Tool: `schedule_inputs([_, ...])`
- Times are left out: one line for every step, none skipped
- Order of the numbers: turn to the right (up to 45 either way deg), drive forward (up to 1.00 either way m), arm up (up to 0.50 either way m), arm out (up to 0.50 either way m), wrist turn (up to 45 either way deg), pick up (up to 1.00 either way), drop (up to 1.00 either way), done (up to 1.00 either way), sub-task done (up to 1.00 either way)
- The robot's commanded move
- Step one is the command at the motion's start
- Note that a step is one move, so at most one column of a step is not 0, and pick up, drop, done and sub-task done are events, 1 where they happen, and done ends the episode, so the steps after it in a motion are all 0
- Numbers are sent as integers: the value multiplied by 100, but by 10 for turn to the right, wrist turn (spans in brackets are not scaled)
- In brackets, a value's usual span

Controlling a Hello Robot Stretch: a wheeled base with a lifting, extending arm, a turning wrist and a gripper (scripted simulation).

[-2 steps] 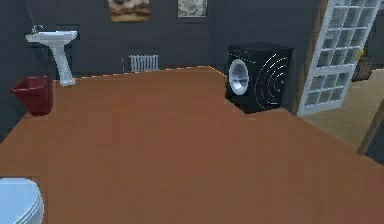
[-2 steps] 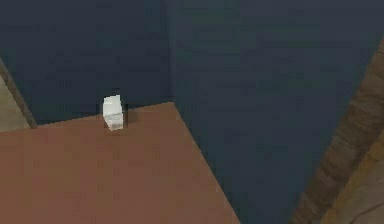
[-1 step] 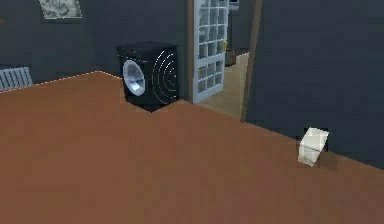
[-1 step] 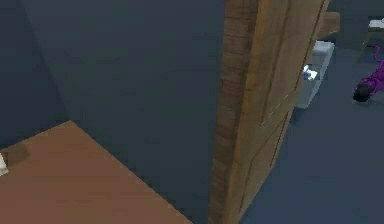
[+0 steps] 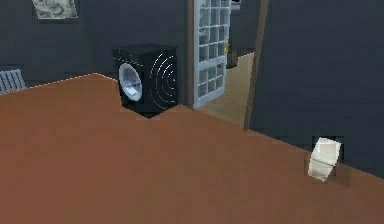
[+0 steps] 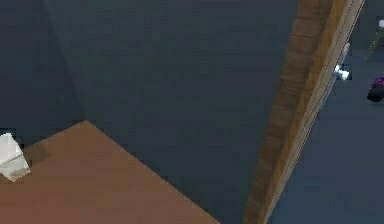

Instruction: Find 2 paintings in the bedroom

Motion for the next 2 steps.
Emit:
schedule_inputs([30,0,0,0,0,0,0,0,0])
schedule_inputs([0,100,0,0,0,0,0,0,0])
